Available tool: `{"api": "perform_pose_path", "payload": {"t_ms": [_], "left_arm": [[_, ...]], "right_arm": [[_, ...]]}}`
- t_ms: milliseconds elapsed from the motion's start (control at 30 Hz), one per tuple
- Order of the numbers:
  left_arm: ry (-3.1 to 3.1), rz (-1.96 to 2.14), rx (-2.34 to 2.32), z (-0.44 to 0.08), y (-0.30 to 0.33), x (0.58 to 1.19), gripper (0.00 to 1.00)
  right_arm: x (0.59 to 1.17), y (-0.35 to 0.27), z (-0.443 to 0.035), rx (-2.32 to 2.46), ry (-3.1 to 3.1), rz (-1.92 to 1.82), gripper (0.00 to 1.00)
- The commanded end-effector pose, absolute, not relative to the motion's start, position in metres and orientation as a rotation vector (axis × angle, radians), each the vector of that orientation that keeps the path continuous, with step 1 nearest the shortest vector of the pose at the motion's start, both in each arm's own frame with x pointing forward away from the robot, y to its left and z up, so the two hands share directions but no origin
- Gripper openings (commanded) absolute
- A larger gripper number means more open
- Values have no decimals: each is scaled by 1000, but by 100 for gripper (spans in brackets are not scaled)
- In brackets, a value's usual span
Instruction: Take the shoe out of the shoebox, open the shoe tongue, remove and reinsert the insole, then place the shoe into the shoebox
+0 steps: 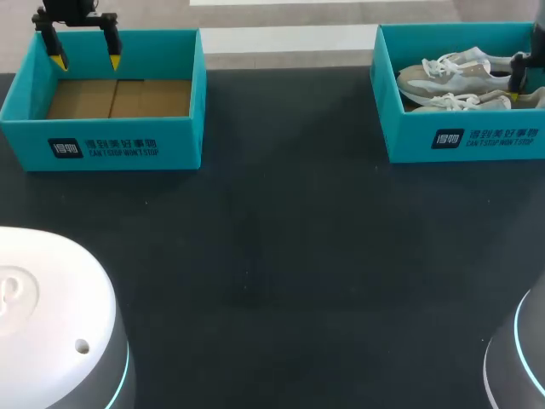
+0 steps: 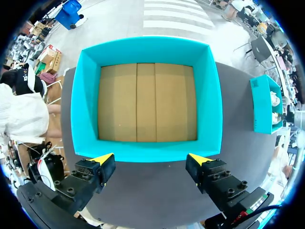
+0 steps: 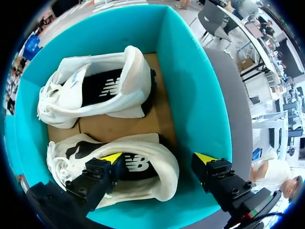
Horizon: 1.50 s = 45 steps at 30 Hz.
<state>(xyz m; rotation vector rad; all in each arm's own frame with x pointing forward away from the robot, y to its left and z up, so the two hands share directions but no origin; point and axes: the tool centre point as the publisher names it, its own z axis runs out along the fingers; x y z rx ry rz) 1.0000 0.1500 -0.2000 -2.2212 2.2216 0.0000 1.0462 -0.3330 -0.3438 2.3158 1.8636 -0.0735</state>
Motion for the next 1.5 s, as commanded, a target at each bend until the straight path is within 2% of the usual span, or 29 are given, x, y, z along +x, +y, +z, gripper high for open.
{"api": "perform_pose_path", "payload": {"t_ms": [33,100,167,200,233,267,300,333,667,1167,1500], "left_arm": [[2222,0,-2221,-200,150,1000,100],[2222,0,-2221,-200,150,1000,100],[2222,0,-2221,-200,150,1000,100],[2222,0,-2221,-200,150,1000,100],[2222,0,-2221,-200,150,1000,100],[2222,0,-2221,-200,150,1000,100],[2222,0,-2221,-200,150,1000,100],[2222,0,-2221,-200,150,1000,100],[2222,0,-2221,-200,150,1000,100],[2222,0,-2221,-200,150,1000,100],[2222,0,-2221,-200,150,1000,100]], "right_arm": [[1042,-331,-349,2306,1864,-68,48],[1040,-332,-351,2304,1864,-70,47],[1039,-334,-352,2302,1859,-70,33],[1038,-335,-352,2302,1855,-73,30],[1036,-335,-351,2302,1852,-75,20],[1035,-334,-351,2302,1849,-76,14],[1035,-334,-350,2301,1845,-81,2],[1034,-335,-350,2298,1843,-90,0],[1034,-345,-337,2293,1817,-152,0],[1028,-341,-200,2232,1855,-176,0],[1012,-324,-143,2174,1909,-172,0]]}}
